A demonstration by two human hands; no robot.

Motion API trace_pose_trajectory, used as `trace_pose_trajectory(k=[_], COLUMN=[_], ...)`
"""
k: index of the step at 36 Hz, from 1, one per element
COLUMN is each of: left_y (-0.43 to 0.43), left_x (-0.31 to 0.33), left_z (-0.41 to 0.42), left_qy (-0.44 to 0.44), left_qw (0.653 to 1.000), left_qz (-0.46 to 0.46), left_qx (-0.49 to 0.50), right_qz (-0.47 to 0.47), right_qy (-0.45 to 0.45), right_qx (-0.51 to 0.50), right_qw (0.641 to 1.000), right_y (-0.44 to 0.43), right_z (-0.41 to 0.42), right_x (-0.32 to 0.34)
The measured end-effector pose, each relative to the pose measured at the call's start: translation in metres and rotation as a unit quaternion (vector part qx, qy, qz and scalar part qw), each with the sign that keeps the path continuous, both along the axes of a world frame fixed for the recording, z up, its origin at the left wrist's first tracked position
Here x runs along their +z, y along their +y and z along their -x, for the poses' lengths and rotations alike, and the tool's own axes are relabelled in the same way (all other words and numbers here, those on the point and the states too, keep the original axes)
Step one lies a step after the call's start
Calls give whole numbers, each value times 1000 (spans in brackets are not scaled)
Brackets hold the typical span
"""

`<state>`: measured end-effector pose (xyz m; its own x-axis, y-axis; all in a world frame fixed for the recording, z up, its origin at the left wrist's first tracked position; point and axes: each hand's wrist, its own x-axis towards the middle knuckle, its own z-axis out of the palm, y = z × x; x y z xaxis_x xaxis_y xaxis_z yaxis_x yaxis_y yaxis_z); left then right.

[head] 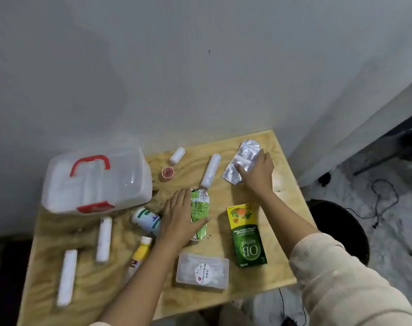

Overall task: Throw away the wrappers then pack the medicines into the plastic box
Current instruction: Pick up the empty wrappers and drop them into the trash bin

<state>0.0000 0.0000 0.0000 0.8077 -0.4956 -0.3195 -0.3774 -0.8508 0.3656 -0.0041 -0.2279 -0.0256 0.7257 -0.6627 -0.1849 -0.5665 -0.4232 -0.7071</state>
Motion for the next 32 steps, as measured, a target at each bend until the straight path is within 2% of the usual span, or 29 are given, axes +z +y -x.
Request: trace_pose_trajectory(k=[4, 9, 14, 18, 22, 32], left_y=[-2, -9, -15, -14, -11, -8], left_x=[-4, -4, 0, -3, -5, 11], left_z=[-5, -11, -14, -22, -29, -48], left_qy=[-20, -2, 20, 45, 99, 108], left_qw=[999, 998, 987, 963, 923, 880], left_qz=[22, 37, 117, 206, 296, 401], left_qx=[17, 56, 107, 171, 225, 230], right_qz=[16, -24, -61, -92, -123, -154], right_qy=[-18, -83, -151, -158, -175, -232], right_qx=[-4, -42, -88, -118, -135, -180], right_qw=[1000, 995, 983, 976, 968, 943], right_y=[-2, 1, 3, 2, 2, 7], right_z=[-7, -4, 1, 7, 13, 27], right_x=[0, -2, 4, 7, 12, 47])
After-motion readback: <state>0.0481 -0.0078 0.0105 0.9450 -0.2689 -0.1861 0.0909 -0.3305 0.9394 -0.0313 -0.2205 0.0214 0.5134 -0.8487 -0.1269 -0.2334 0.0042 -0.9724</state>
